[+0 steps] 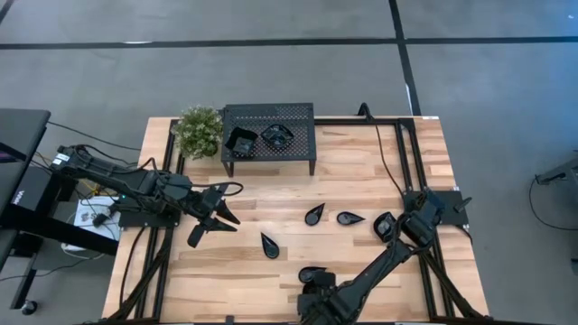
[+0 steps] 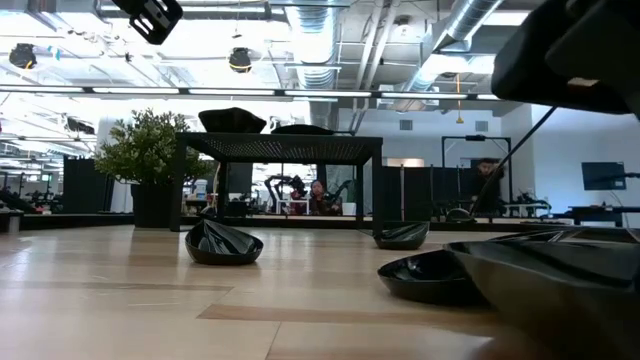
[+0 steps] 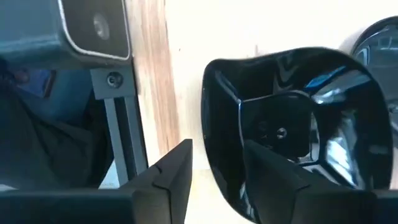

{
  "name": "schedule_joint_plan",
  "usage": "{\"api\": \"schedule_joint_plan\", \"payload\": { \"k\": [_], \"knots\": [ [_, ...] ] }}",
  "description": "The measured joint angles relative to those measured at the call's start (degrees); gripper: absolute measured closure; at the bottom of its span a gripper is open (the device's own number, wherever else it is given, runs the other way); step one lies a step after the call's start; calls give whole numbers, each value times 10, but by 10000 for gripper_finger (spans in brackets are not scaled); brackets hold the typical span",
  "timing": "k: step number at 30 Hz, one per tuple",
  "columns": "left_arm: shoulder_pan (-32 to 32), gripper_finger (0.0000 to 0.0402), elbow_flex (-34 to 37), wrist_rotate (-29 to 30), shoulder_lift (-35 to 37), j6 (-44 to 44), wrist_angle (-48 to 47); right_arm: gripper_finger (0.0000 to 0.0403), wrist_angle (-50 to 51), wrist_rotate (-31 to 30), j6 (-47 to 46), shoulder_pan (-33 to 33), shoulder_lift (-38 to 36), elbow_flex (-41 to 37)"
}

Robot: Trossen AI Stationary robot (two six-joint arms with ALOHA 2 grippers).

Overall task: Pick & Place Mini shaped plates
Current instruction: Stack the leaf shaped plate on top of the leaf shaped plate on the shelf

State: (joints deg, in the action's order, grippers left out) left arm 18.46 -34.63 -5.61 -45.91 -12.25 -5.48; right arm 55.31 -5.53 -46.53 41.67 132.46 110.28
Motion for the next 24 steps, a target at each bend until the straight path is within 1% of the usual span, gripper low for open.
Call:
{"api": "schedule_joint_plan", "payload": {
  "k": [4, 10, 11, 15, 17, 19, 21, 24],
  "knots": [
    [0, 302, 0, 0, 0, 0, 0, 300, 0, -3, 24, -1, 0, 0],
    [0, 302, 0, 0, 0, 0, 0, 386, -18, -1, 30, -7, 0, 0],
    [0, 302, 0, 0, 0, 0, 0, 393, -26, 3, 30, -9, -1, 0],
    [0, 302, 0, 0, 0, 0, 0, 388, -54, 8, 36, -16, -6, 4],
    [0, 302, 0, 0, 0, 0, 0, 391, -49, 6, 45, -22, -11, 24],
    [0, 302, 0, 0, 0, 0, 1, 399, -33, -8, 76, -28, -14, 54],
    [0, 302, 0, 0, 0, 1, 2, 399, -2, -46, 122, -32, -14, 91],
    [0, 302, 0, 0, 0, 14, 2, 398, 35, -131, 189, -44, -14, 139]
  ]
}}
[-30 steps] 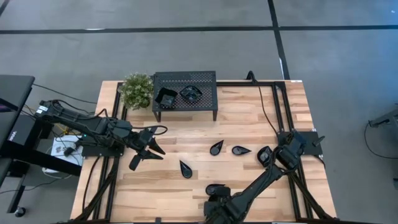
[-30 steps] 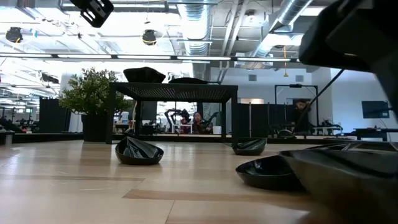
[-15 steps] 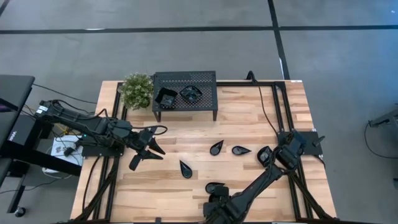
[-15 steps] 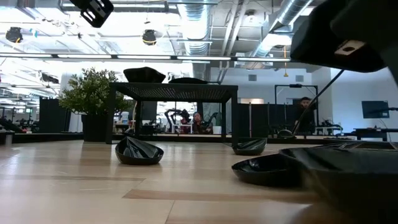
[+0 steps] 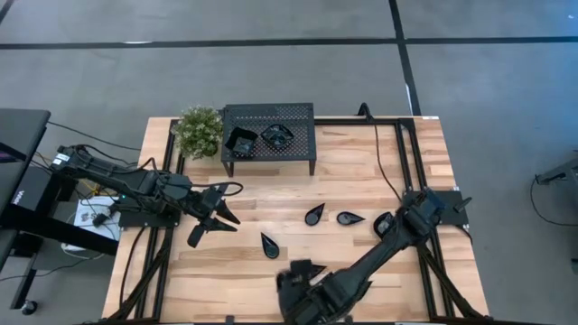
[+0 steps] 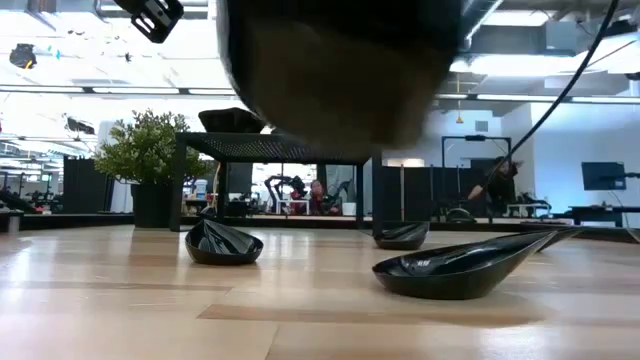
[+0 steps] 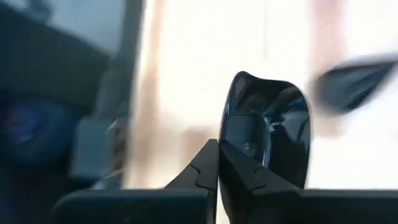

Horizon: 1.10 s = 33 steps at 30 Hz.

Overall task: Pick & Place Mini shaped plates
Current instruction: Stack the leaf shaped plate on top of the leaf shaped plate on the shelf

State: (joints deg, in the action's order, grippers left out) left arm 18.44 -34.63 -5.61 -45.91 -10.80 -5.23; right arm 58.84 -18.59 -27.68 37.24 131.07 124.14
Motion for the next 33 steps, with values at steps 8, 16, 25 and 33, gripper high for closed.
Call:
{"api": "schedule_joint_plan", "payload": {
  "k": [8, 16, 25, 33],
  "knots": [
    [0, 302, 0, 0, 0, 3, 13, 399, 99, -158, 103, -86, 0, 89],
    [0, 302, 0, 0, 1, 30, 58, 400, 137, -235, 83, -234, -16, 106],
    [0, 302, 0, 2, 1, 32, 57, 400, 79, -168, 71, -386, -33, 108],
    [0, 302, 0, 0, 1, 33, 56, 401, 62, -128, 71, -455, -33, 108]
  ]
}}
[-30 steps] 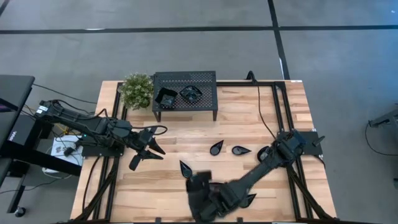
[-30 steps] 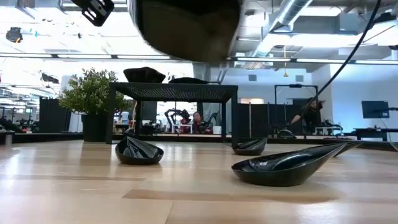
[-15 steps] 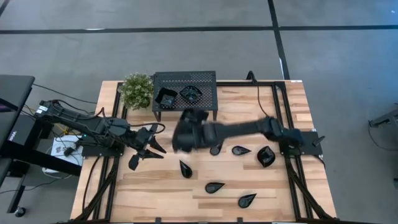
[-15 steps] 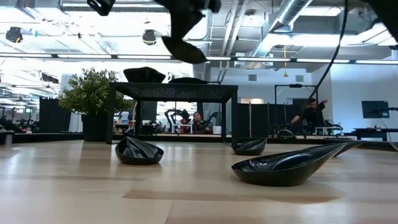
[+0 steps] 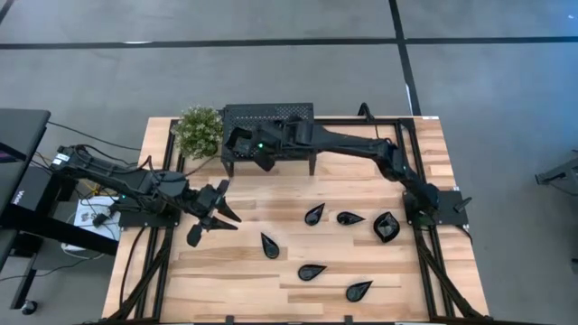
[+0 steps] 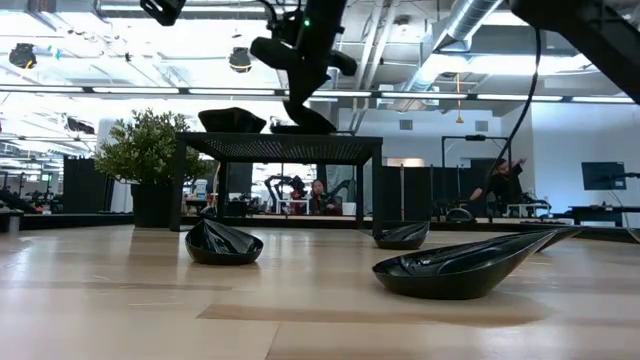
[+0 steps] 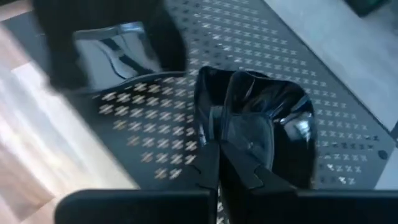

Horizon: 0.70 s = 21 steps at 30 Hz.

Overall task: Pick & Place Mini shaped plates
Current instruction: Stack the leaf shaped plate on top of the leaf shaped plate on the shelf

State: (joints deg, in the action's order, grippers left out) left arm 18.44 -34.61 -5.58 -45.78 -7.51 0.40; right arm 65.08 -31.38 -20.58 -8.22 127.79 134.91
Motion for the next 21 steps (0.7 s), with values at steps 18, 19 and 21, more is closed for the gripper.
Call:
{"api": "schedule_joint_plan", "payload": {
  "k": [18, 19, 21],
  "knots": [
    [0, 302, 0, -1, 0, 13, -3, 367, -20, 11, 32, -10, 0, 0],
    [0, 302, 0, 0, 0, 13, -4, 360, -20, 11, 32, -12, 0, 0],
    [0, 302, 0, 0, 0, 13, -4, 345, -20, 12, 32, -12, 0, 0]
  ]
}}
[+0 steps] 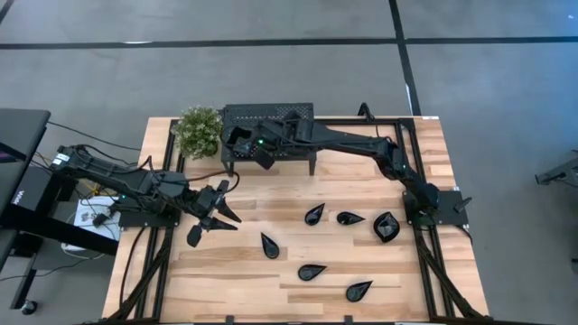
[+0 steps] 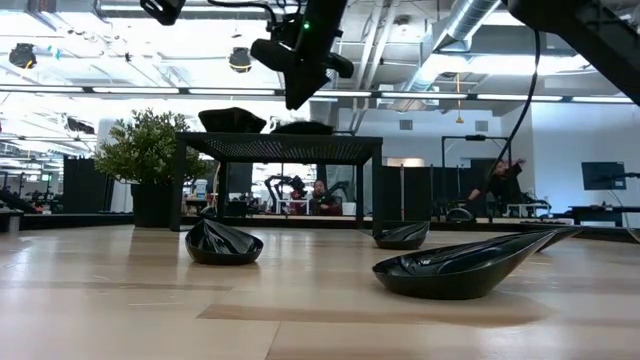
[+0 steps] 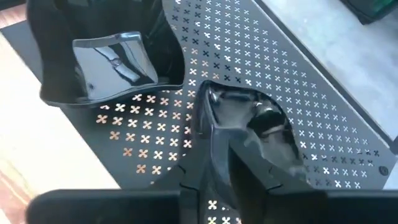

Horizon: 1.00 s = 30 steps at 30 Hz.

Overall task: Pick & Place Mini shaped plates
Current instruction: Stack the leaf shaped plate on top of the leaf shaped plate on the shelf

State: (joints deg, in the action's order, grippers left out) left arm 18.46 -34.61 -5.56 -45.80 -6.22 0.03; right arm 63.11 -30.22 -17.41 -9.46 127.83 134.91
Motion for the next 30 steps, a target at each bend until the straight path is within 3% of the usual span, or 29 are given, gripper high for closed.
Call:
{"api": "schedule_joint_plan", "payload": {
  "k": [4, 8, 16, 20, 23, 26, 30],
  "knots": [
    [0, 302, 0, 0, 0, 0, 0, 330, 2, 5, 0, 5, -3, 0],
    [0, 302, 0, 0, 0, 0, -1, 328, 19, 54, 28, 34, -34, 0],
    [0, 302, 0, 0, -6, 0, -2, 327, 92, 63, -5, 161, -122, 1],
    [0, 302, 0, 0, -20, 0, -2, 327, 199, 64, -86, 230, -147, -5],
    [0, 302, 0, 0, -34, 0, 1, 327, 268, 66, -185, 270, -156, -41],
    [0, 302, 0, 0, -48, 0, 4, 327, 242, 96, -215, 292, -178, -120],
    [0, 302, 0, 0, -64, 0, 11, 327, 158, 181, -217, 308, -201, -243]
  ]
}}
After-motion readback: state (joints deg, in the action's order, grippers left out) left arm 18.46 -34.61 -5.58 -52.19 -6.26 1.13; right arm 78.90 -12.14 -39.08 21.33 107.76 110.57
